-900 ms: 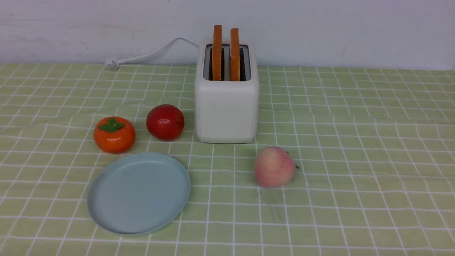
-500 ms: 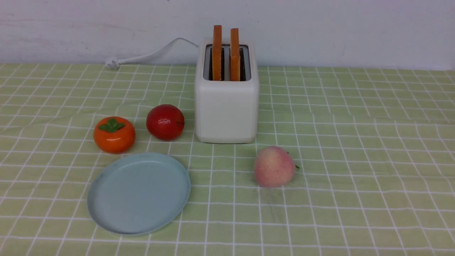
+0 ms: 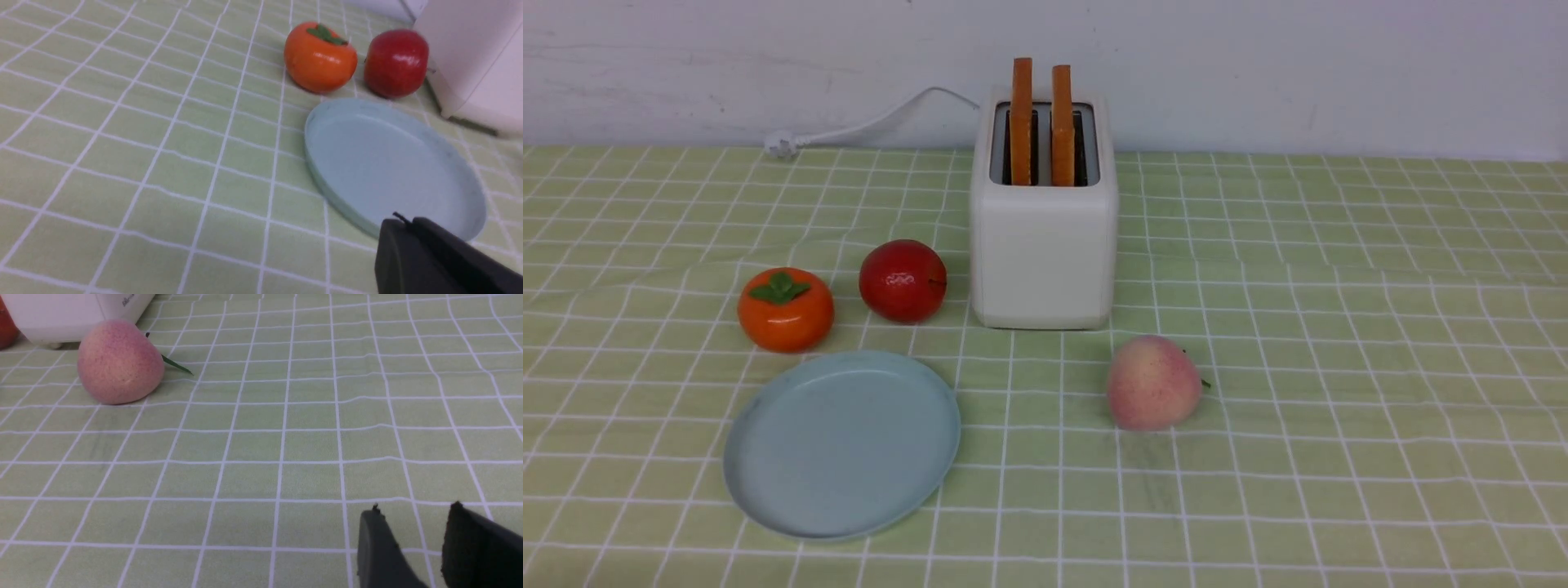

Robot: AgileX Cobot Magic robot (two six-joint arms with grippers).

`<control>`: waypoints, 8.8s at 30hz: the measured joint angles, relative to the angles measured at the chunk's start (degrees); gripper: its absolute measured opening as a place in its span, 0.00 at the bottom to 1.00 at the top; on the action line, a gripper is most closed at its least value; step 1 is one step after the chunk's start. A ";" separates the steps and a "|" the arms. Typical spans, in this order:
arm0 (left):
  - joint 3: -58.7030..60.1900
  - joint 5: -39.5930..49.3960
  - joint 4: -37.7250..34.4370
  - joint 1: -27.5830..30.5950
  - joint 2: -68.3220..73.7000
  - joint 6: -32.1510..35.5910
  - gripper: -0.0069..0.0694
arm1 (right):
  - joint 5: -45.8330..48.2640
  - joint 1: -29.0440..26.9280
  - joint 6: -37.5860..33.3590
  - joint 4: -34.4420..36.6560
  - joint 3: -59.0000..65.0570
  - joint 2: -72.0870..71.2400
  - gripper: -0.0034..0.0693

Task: Take toasted bread from bread machine on green coffee tablecloth place on plate.
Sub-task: 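Reach for a toast slice standing in the toaster with the left gripper, then place the slice of bread on the plate with the left gripper, then grasp the toast slice in the toaster and pull it up out of the slot with the right gripper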

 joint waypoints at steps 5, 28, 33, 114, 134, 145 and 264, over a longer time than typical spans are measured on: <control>0.00 -5.99 -9.63 0.00 0.00 -6.39 0.12 | 0.00 0.00 0.00 0.00 0.00 0.00 0.38; -8.72 -18.58 -3.56 0.00 2.76 -13.36 0.10 | -20.03 0.00 0.02 26.74 0.52 0.00 0.35; -19.15 -16.69 9.12 0.00 16.83 -13.36 0.07 | -10.06 0.00 -3.66 26.51 -7.44 4.67 0.18; -86.31 -37.47 10.51 -17.89 110.15 0.66 0.21 | 9.64 0.00 -26.79 28.92 -34.13 25.26 0.08; -66.72 13.44 3.99 -18.00 68.60 2.15 0.21 | 10.57 0.00 -29.57 29.75 -34.13 25.26 0.05; -43.59 -0.34 -8.99 -18.00 68.02 6.22 0.21 | 11.82 0.00 -29.59 31.19 -34.13 25.26 0.05; -26.06 3.14 13.87 -25.42 19.30 -6.04 0.07 | 22.22 10.34 -30.39 32.42 -69.47 82.66 0.05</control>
